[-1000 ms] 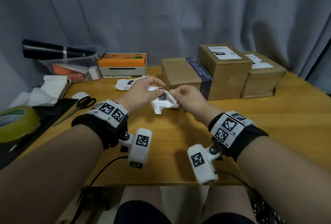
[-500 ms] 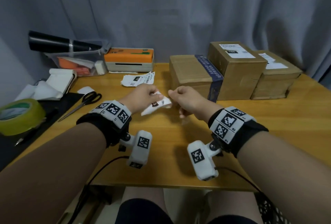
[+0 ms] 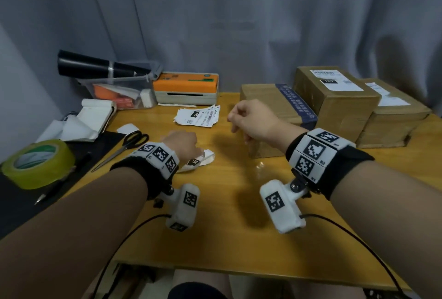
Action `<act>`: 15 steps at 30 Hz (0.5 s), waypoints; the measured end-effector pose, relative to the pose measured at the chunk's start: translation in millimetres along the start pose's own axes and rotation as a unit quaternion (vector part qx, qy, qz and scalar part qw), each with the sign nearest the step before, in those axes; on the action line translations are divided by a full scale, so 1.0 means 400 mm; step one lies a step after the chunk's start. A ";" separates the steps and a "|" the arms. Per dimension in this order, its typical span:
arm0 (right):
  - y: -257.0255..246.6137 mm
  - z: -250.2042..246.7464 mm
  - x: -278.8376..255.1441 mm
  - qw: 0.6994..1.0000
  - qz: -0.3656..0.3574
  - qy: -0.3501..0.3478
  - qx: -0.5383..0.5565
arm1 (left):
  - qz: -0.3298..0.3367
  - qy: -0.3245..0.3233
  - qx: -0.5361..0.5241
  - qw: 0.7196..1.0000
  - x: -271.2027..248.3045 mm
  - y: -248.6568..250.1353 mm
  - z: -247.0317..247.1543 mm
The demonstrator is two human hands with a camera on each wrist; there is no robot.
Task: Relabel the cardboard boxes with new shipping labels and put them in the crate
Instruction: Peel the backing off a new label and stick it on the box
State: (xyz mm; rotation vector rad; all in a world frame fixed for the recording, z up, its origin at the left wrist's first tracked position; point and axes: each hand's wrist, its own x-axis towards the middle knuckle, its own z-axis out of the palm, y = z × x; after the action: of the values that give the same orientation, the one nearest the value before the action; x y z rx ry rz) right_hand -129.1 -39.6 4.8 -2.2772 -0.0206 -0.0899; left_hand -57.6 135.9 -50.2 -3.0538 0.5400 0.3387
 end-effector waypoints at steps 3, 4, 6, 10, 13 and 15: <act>-0.018 -0.030 0.025 0.997 -0.031 0.056 -0.032 | 0.010 0.051 -0.054 0.997 0.022 -0.013 -0.055; -0.021 -0.041 0.034 0.995 -0.038 0.075 -0.046 | 0.015 0.063 -0.076 0.995 0.033 -0.016 -0.073; -0.024 -0.060 0.059 0.990 -0.043 0.108 -0.078 | 0.033 0.087 -0.111 0.989 0.061 -0.014 -0.106; -0.005 -0.081 0.132 0.984 -0.015 0.142 -0.106 | 0.075 0.101 -0.130 0.983 0.155 0.007 -0.144; 0.010 -0.088 0.203 0.980 0.035 0.157 -0.116 | 0.085 0.087 -0.099 0.988 0.240 0.012 -0.139; 0.021 -0.089 0.247 0.981 0.054 0.157 -0.096 | 0.089 0.050 -0.045 0.994 0.300 0.006 -0.119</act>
State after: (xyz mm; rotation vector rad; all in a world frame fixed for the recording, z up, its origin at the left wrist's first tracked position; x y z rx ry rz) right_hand -32.2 -73.5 28.6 -2.4260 0.2889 -0.4093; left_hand 61.4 90.3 -29.8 -3.1294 0.8291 0.2187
